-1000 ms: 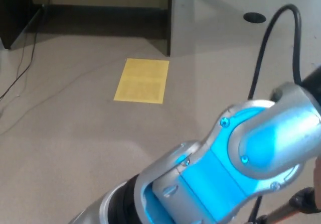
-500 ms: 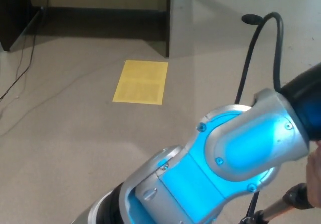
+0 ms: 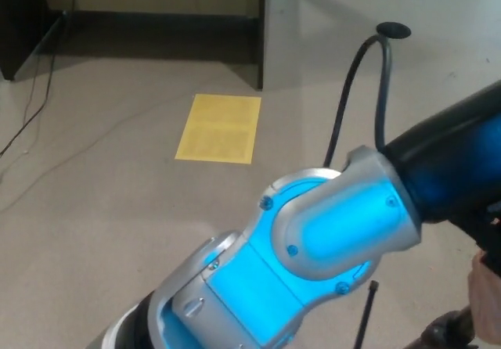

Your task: There is a tripod standing in front of the robot and the robot extends its left arm to grab it. It lifts the tripod and passes it to a person.

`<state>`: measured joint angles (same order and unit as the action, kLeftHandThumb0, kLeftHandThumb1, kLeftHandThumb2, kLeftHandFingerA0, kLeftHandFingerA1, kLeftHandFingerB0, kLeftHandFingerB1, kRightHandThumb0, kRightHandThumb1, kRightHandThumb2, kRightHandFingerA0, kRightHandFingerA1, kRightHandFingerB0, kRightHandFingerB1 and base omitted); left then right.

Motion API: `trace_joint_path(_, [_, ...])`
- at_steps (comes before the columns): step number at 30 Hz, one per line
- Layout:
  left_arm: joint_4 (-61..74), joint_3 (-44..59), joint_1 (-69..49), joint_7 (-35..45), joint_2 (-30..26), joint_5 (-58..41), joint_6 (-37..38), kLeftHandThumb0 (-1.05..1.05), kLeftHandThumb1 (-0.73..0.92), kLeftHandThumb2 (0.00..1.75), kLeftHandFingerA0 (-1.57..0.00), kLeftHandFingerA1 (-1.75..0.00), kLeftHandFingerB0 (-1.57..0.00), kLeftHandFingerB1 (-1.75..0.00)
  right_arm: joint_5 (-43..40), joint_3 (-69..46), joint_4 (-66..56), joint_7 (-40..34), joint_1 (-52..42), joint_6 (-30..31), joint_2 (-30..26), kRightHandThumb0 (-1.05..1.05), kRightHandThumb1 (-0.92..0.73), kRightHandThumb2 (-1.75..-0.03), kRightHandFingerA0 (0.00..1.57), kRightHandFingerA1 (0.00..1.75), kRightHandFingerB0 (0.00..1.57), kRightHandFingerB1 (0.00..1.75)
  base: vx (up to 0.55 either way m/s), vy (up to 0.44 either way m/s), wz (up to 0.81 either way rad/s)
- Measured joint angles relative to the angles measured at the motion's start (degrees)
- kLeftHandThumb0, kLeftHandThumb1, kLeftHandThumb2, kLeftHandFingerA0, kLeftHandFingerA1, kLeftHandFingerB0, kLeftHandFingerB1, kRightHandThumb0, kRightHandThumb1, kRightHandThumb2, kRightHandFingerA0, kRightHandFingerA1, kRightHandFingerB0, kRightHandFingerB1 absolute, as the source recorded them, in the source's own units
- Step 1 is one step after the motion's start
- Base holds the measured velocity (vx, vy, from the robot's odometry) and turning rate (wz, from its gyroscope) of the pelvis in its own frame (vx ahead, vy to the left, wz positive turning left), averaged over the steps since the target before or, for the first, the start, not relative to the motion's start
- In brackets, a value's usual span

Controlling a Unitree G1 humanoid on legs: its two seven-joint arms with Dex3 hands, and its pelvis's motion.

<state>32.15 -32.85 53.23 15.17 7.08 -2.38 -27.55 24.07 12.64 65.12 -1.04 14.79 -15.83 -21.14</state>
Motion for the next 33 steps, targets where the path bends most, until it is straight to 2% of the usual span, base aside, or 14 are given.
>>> trace_joint_path(2, [0.7,0.7,0.0,0.5,-0.2,-0.2,-1.5,-0.84,0.44,0.9,0.0,0.0,0.0,0.0,-0.5,-0.5,0.2,0.6,-0.1,-0.2,0.2,-0.38,-0.71,-0.62,0.72,0.43,0.53,0.37,0.0,0.0,0.0])
trace_joint_path(4, [1.3,1.3,-0.1,0.7,-0.2,-0.4,-2.7,-0.85,0.45,0.9,0.0,0.0,0.0,0.0,-1.0,-0.8,0.3,1.0,-0.1,-0.2,0.4,-0.36,-0.72,-0.62,0.68,0.42,0.52,0.37,0.0,0.0,0.0])
trace_joint_path(6, [1.5,2.1,-0.8,0.9,-0.2,-0.6,-3.6,-0.84,0.48,0.86,0.0,-0.01,0.0,0.0,-1.1,-0.6,-0.1,1.5,-0.1,0.0,0.5,-0.45,-0.59,-0.85,0.65,0.58,0.48,0.51,0.0,0.0,0.0])
trace_joint_path(8, [2.1,3.2,-2.5,1.0,-0.4,-1.0,-4.1,-0.83,0.48,0.85,0.0,-0.01,0.0,0.0,-1.0,0.2,-0.2,1.6,-0.2,-0.2,0.5,-0.39,-0.72,-0.62,0.73,0.45,0.53,0.38,0.0,0.0,0.0])
trace_joint_path(9, [2.4,3.7,-3.1,1.1,-0.6,-1.2,-4.3,-0.79,0.49,0.56,0.0,0.0,0.0,0.0,-0.9,0.5,-0.2,1.6,-0.3,-0.3,0.5,-0.39,-0.72,-0.62,0.73,0.44,0.54,0.38,0.0,0.0,0.0])
trace_joint_path(10, [2.6,4.3,-3.7,1.2,-0.8,-1.3,-4.4,-0.78,0.49,0.55,0.0,0.0,0.0,0.0,-0.9,0.7,-0.2,1.6,-0.3,-0.4,0.5,-0.4,-0.74,-0.62,0.67,0.42,0.5,0.36,0.0,0.0,0.0])
trace_joint_path(11, [3.0,5.3,-4.5,1.4,-1.4,-1.3,-4.4,-0.8,0.46,0.83,0.0,0.0,0.0,-0.01,-0.9,0.9,-0.1,1.8,-0.1,-0.4,0.5,-0.4,-0.72,-0.62,0.66,0.42,0.51,0.37,0.0,0.0,0.0])
trace_joint_path(12, [3.6,6.2,-5.5,1.5,-2.4,-1.3,-4.5,-0.78,0.5,0.56,0.0,0.0,0.0,0.0,-1.0,0.9,-0.2,2.1,0.1,-0.3,0.5,-0.38,-0.7,-0.62,0.67,0.42,0.51,0.37,0.0,0.0,0.0])
trace_joint_path(15, [5.5,8.9,-8.8,2.0,-5.5,-1.4,-4.6,-0.77,0.49,0.56,0.0,0.0,0.0,0.0,-1.4,0.5,-0.6,2.7,0.0,-0.2,0.5,-0.38,-0.7,-0.62,0.7,0.44,0.49,0.37,0.0,0.0,0.0])
trace_joint_path(16, [6.1,10.1,-10.4,2.2,-6.6,-1.6,-4.6,-0.78,0.46,0.82,0.0,0.0,0.0,0.0,-1.6,0.4,-0.9,2.9,-0.2,-0.2,0.5,-0.38,-0.71,-0.61,0.7,0.45,0.5,0.37,0.0,0.0,0.0])
trace_joint_path(17, [6.9,11.8,-13.1,2.4,-8.1,-1.8,-4.5,-0.75,0.44,0.58,0.0,-0.05,0.0,0.0,-1.7,0.4,-1.1,3.1,-0.6,-0.4,0.5,-0.4,-0.71,-0.61,0.68,0.44,0.5,0.38,0.0,0.0,0.0])
trace_joint_path(19, [7.6,14.6,-17.4,2.6,-10.3,-2.1,-4.3,-0.69,0.43,0.58,0.0,-0.04,0.0,0.0,-1.7,0.5,-1.2,3.3,-1.0,-0.4,0.5,-0.4,-0.7,-0.61,0.66,0.42,0.51,0.37,0.0,0.0,0.0])
trace_joint_path(20, [7.7,16.6,-20.0,2.7,-11.6,-2.3,-3.9,-0.69,0.42,0.77,0.0,-0.09,0.0,0.0,-1.7,0.5,-1.1,3.4,-1.0,-0.4,0.5,-0.39,-0.7,-0.61,0.66,0.43,0.51,0.37,0.0,0.0,0.0])
trace_joint_path(33, [-3.6,38.1,-45.7,3.1,-20.9,-2.6,6.6,-0.56,0.35,0.68,0.0,-0.18,0.0,0.0,-1.8,0.7,-0.3,3.7,-0.9,-0.5,0.7,-0.38,-0.7,-0.61,0.65,0.42,0.48,0.36,0.0,0.0,0.0])
